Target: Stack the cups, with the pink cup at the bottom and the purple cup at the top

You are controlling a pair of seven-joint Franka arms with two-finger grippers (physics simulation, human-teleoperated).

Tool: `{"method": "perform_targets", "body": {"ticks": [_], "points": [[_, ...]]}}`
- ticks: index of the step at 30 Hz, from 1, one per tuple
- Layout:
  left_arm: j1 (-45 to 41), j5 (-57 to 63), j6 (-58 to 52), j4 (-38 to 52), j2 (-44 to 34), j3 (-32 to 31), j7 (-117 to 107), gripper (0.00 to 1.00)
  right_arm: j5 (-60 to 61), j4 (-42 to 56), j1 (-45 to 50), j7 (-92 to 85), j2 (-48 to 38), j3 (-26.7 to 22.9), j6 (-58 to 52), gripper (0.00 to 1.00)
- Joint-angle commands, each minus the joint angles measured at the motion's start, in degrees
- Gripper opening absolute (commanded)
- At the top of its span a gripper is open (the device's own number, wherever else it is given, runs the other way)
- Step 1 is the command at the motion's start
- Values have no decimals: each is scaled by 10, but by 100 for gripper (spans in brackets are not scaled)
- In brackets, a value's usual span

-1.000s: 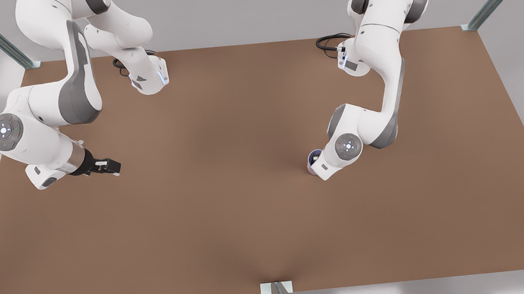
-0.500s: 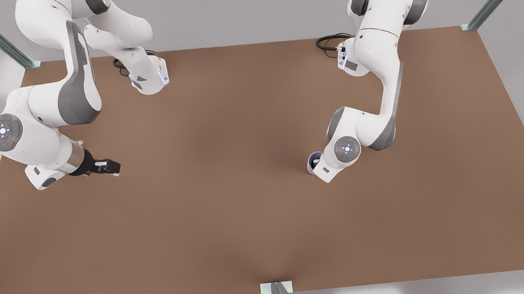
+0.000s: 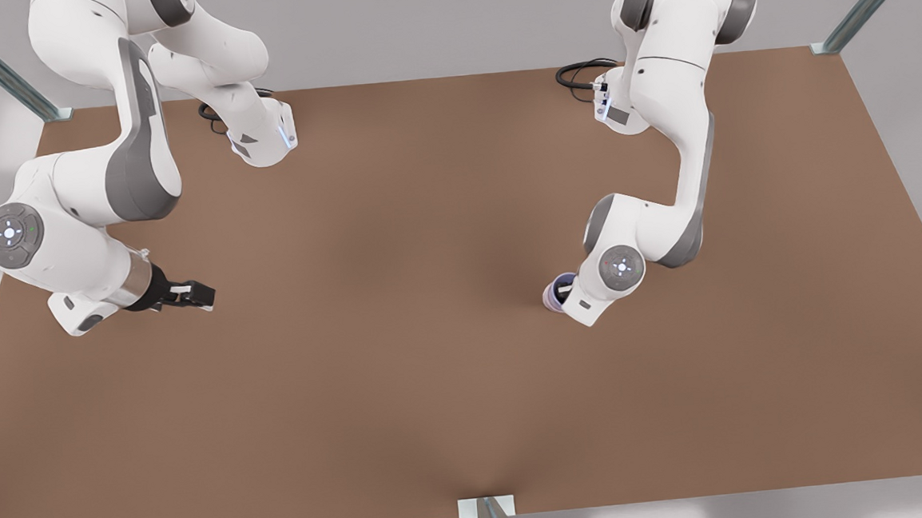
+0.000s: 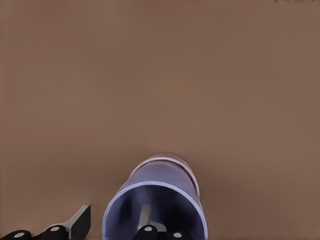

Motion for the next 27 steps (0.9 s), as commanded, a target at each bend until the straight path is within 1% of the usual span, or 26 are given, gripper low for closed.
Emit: {"method": "perform_targets", "body": {"ticks": [1, 2, 3, 4, 6, 21, 27], "points": [[0, 1, 4, 0, -1, 0, -18, 65, -1, 1, 1, 2, -2, 8, -4, 100], [0, 1, 3, 0, -2, 0, -18, 68, -1, 1, 1, 2, -1, 8, -4, 100], [1, 1, 3, 0, -2, 0, -18, 76, -1, 1, 1, 2, -1, 8, -4, 100], [1, 1, 3, 0, -2, 0, -11, 87, -1, 1, 1, 2, -2, 8, -4, 100], [5, 1, 2, 0, -2, 0, -6, 99, -1, 1, 1, 3, -2, 8, -4, 100], [10, 1, 2, 1, -3, -1, -1, 99, -1, 1, 1, 3, -2, 11, -4, 100], [10, 1, 3, 2, -3, -1, -1, 97, 0, 1, 1, 3, -2, 11, -1, 100]]}}
